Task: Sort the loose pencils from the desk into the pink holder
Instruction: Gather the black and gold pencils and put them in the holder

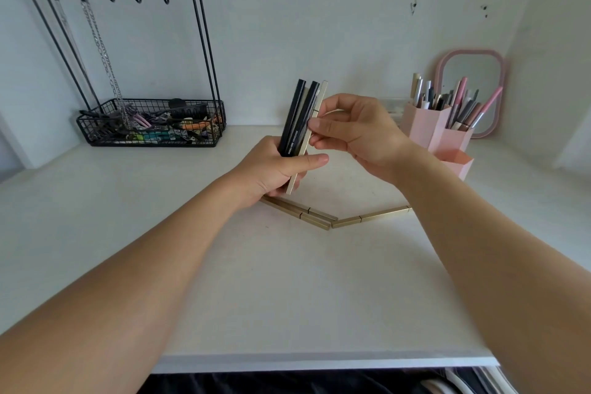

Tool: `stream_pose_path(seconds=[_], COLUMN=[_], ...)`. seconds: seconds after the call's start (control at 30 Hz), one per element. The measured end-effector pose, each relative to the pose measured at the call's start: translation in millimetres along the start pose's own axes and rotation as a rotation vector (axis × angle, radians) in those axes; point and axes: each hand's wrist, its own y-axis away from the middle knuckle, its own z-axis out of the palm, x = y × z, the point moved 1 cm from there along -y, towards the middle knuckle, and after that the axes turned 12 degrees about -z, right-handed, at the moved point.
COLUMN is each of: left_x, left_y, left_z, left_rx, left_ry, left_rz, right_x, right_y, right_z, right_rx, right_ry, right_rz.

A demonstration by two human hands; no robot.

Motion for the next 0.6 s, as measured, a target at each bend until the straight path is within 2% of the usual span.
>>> stream_pose_path(seconds=[0.13, 0.23, 0.3, 0.4, 0.47, 0.6], left_x=[1, 2, 3, 5, 5, 3], left_y=[4, 3, 1, 0, -1, -4], left_z=[3, 2, -2, -8, -11, -16], left_rx=[-0.033, -0.007, 0.018, 0.058, 0.125, 0.200], left_ry=[-0.046, -0.034, 0.061, 0.201, 0.235, 0.272], left_rz=[0.001, -0.010, -0.048, -0.087, -0.098, -0.142], right_x=[1, -4, -9, -15, -16, -15], right_y=[0, 1, 3, 12, 16, 17], right_z=[0, -8, -17, -24, -25, -25], right_rx=[-0.003, -0.107, -0.249, -0.624, -0.814, -0.900], right_ry=[0.003, 0.242, 0.446, 0.679, 0.822, 1.001], right_rz=[0.004, 0.065, 0.137, 0.330, 0.450, 0.513])
